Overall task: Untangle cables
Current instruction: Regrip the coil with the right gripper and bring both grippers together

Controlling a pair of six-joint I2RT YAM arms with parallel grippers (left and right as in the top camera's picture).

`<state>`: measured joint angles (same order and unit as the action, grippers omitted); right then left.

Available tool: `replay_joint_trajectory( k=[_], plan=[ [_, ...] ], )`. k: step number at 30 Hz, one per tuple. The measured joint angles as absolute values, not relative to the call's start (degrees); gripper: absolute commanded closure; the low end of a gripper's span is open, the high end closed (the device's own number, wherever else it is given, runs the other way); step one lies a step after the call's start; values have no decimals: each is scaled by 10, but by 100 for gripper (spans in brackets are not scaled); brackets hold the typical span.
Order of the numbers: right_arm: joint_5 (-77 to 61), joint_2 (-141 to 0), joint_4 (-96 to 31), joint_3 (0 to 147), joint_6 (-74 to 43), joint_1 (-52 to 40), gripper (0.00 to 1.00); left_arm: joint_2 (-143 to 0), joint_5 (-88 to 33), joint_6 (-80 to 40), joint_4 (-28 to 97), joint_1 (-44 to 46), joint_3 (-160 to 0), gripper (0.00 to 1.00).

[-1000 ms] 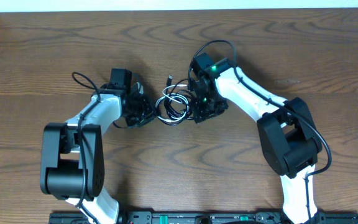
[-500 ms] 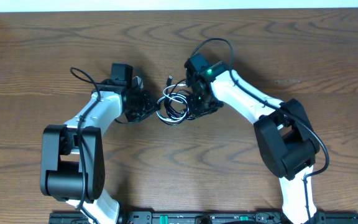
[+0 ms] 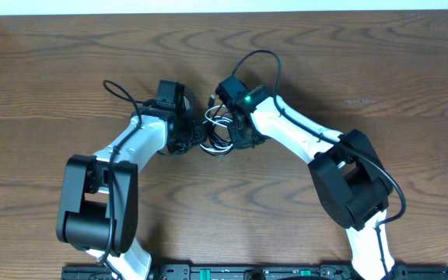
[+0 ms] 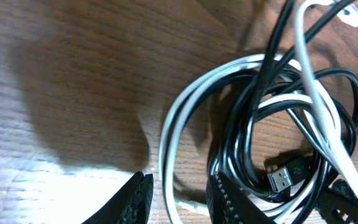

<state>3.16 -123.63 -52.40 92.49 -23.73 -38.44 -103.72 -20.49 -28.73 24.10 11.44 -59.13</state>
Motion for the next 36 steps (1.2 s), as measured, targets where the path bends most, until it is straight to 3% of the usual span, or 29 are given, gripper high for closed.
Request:
replay_joint_trajectory(
  k=[36],
  plan=[
    [50, -1236, -524, 925, -253, -395, 83, -1059, -195, -331, 189, 140, -593, 67]
  ],
)
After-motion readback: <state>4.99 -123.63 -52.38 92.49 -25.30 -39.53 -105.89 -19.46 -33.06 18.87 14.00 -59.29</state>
